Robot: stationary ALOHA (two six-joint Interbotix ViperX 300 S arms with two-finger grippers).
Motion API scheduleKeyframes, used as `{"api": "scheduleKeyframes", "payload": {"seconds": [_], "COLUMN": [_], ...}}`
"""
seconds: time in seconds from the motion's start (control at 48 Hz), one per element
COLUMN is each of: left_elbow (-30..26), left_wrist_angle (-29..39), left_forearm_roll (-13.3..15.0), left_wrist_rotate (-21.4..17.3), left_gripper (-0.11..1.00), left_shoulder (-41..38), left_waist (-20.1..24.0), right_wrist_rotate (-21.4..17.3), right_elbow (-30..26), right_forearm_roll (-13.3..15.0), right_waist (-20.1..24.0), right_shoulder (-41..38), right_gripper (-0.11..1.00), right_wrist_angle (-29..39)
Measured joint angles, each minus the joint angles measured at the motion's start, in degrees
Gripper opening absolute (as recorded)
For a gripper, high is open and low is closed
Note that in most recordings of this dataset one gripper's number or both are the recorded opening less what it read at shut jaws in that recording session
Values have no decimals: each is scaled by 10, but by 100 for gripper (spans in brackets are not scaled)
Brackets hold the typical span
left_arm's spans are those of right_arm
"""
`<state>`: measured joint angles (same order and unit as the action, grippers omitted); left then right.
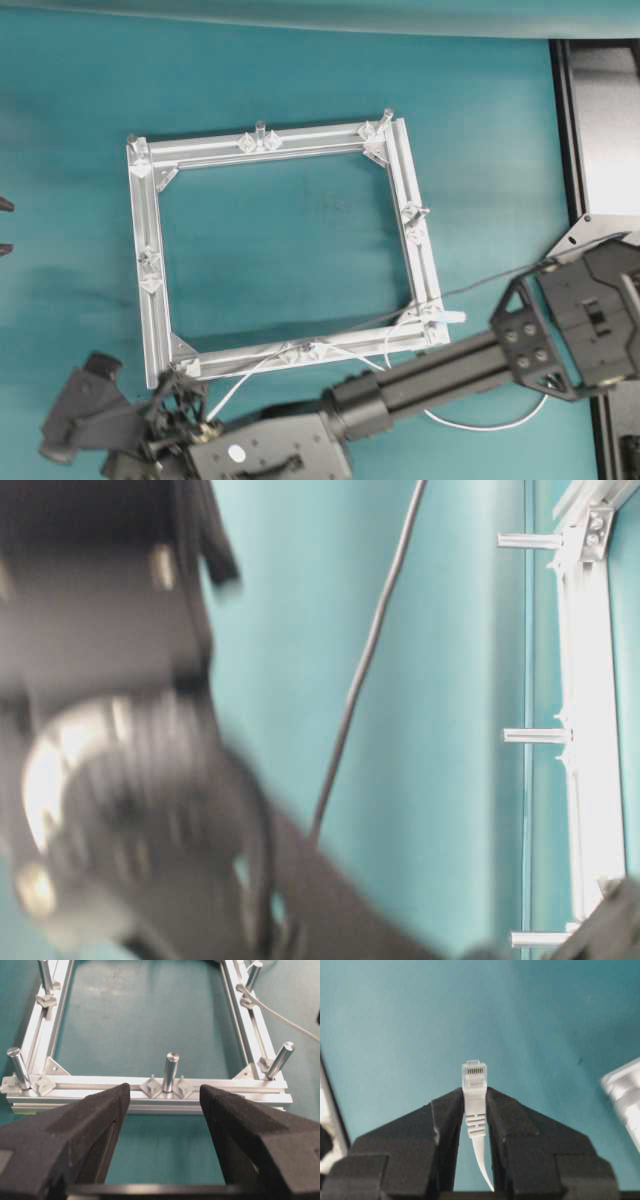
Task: Move the cable alternately left and right between 8 pins so it hooks onto each one.
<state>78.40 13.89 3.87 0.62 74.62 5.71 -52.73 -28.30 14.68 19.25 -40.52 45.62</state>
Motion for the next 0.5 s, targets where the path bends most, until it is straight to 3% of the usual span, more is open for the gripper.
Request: {"api": "scheduleKeyframes", "payload": {"seconds": [0.229, 0.354, 0.5], "left_elbow": [1, 2, 11], "left_wrist_angle": [0, -3, -11], "left_forearm_roll": [1, 0, 1], "left_wrist_rotate": [0, 0, 0], "left_gripper": [70, 70, 70], "left_shoulder": [0, 0, 0], "left_waist": [1, 1, 1], "right_wrist_rotate": [-11, -55, -113], "right_elbow": [-28, -32, -33], "right_forearm_roll": [0, 8, 36], "right_waist": [-42, -60, -78], "right_shoulder": [-12, -12, -12], "right_gripper": [16, 16, 16], "right_wrist_angle": [18, 36, 47]}}
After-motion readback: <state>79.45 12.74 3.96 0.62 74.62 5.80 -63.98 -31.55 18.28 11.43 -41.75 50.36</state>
